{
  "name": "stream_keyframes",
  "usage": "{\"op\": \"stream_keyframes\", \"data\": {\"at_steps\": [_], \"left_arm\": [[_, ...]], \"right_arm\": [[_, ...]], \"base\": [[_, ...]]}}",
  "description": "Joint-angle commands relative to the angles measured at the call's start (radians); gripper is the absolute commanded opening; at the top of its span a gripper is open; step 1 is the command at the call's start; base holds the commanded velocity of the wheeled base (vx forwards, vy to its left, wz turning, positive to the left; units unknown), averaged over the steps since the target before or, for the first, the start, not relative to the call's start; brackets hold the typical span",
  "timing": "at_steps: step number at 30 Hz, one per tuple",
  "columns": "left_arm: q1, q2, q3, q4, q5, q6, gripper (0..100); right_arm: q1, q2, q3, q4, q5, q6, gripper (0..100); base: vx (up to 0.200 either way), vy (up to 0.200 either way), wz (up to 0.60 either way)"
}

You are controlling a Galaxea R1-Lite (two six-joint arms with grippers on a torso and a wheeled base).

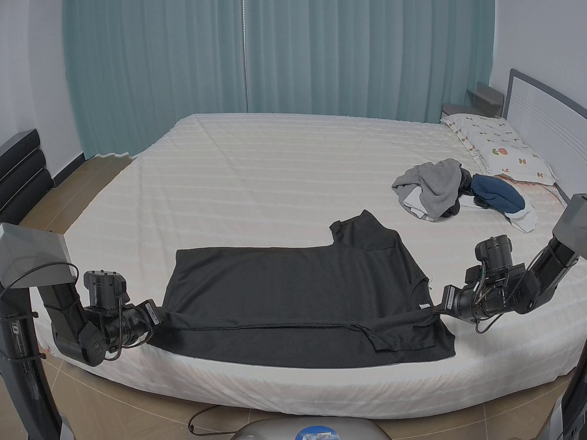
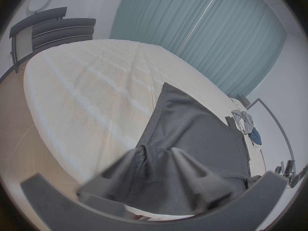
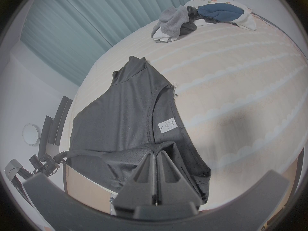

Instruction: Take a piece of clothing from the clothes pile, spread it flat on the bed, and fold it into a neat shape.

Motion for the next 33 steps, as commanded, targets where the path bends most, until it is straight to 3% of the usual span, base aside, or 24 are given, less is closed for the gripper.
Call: {"op": "stream_keyframes", "data": {"at_steps": [1,2,3,15,23,26,33], "left_arm": [[-0.005,0.013,-0.008,0.000,0.000,-0.009,100],[-0.005,0.013,-0.009,0.000,0.000,-0.018,100],[-0.005,0.013,-0.014,0.000,0.000,-0.026,100],[0.004,-0.030,-0.006,-0.002,0.001,-0.073,100],[0.024,-0.180,0.077,-0.013,-0.016,-0.118,100],[0.024,-0.206,0.087,-0.013,-0.022,-0.127,100],[0.026,-0.209,0.087,-0.013,-0.063,-0.227,100]], "right_arm": [[0.001,0.024,-0.003,-0.015,0.008,0.000,0],[0.001,0.030,-0.004,-0.023,0.011,0.003,0],[0.001,0.032,-0.003,-0.029,0.012,0.011,100],[-0.032,-0.020,-0.004,-0.075,0.023,0.137,100],[-0.073,-0.145,0.104,-0.078,0.146,0.311,100],[-0.093,-0.166,0.144,-0.079,0.189,0.328,100],[-0.096,-0.159,0.223,-0.182,0.203,0.338,100]], "base": [[0.000,0.000,0.00],[0.000,0.000,0.00],[0.000,0.000,0.00],[0.000,0.000,0.00],[0.000,0.000,0.00],[0.000,0.000,0.00],[0.000,0.057,0.00]]}}
